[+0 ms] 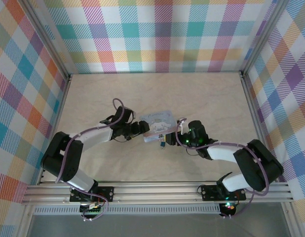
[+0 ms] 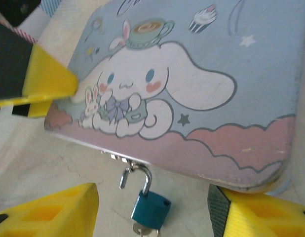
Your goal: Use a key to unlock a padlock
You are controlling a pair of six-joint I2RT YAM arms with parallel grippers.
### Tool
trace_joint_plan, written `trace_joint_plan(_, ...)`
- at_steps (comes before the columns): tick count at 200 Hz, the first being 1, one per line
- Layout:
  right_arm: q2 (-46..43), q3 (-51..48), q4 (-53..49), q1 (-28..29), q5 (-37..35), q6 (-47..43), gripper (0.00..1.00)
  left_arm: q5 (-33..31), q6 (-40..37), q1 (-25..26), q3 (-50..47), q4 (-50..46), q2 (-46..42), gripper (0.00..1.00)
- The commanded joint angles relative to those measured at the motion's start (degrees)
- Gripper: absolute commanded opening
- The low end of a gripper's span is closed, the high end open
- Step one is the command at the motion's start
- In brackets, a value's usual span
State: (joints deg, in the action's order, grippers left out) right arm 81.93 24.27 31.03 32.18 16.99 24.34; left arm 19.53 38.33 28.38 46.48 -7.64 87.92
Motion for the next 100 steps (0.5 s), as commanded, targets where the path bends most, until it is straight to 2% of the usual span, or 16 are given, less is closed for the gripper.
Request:
trace_joint_plan(1,3.4,3.2,4.6,-1.0,5.6,-2.2,0.62,-2.1,1.3,1.5,-3.1,-6.7,-2.1,0.78)
trace_joint_plan(53,3.8,2.7,7.7,-1.3,6.9,-1.8,0.61,-3.8,1.0,2.3,-2.4,-11.3,-6.5,0.79)
trace_joint_plan(82,1.2,1.9,1.3,-1.3,9.0,-1.2,0.61,-4.9,0.0,2.3,1.1,-14.3,-9.2,0.79)
trace_joint_plan(100,0.3,0.4,1.7,-1.2,11.4,0.2,0.6,-4.8,-0.2,2.3,2.9,-14.9,-10.8,0.79)
